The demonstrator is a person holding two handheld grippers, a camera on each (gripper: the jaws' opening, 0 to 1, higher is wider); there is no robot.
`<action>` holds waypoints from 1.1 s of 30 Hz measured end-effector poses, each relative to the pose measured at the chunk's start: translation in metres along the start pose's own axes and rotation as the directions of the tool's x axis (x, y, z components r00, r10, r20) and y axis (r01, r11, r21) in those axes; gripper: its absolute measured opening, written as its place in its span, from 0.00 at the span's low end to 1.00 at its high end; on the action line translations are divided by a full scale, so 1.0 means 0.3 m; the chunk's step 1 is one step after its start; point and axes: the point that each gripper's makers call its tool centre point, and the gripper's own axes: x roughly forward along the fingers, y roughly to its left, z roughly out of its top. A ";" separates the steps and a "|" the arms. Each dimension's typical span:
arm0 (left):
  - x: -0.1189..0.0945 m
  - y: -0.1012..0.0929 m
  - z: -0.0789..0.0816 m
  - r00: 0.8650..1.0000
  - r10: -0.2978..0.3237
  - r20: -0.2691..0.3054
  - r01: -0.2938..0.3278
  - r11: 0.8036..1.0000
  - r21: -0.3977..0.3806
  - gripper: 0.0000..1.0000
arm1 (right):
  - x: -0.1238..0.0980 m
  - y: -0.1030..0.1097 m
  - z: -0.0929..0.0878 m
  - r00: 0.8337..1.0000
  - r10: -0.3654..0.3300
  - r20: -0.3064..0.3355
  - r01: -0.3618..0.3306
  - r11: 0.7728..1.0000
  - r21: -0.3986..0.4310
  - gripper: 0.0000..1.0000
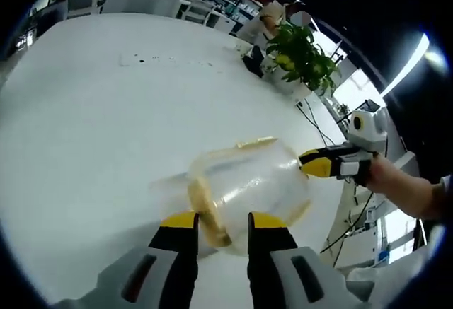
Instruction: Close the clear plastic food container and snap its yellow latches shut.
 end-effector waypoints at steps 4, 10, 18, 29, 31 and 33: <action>0.004 -0.002 0.001 1.000 -0.004 -0.003 0.004 1.000 0.000 0.17 | -0.001 0.001 0.001 1.000 0.002 0.001 -0.002 1.000 0.024 0.13; 0.002 -0.003 0.000 1.000 -0.019 -0.003 0.019 1.000 -0.011 0.17 | -0.009 -0.009 -0.001 0.999 0.030 0.020 -0.033 0.983 0.179 0.13; 0.001 0.008 0.002 1.000 -0.021 -0.013 0.021 1.000 -0.003 0.16 | -0.006 -0.003 -0.017 0.996 0.086 0.027 -0.090 0.956 0.278 0.13; -0.001 0.015 0.006 1.000 -0.027 0.000 0.027 1.000 -0.016 0.18 | 0.020 0.023 -0.024 0.994 0.112 0.015 -0.112 0.967 0.229 0.18; -0.001 0.018 0.010 0.999 -0.033 0.010 0.033 0.999 -0.005 0.19 | 0.019 0.028 -0.026 0.995 0.102 0.014 -0.103 0.973 0.207 0.19; -0.004 0.017 0.017 1.000 -0.020 0.011 0.020 0.998 0.067 0.20 | 0.014 0.031 -0.026 0.997 0.072 0.011 -0.073 0.991 0.112 0.19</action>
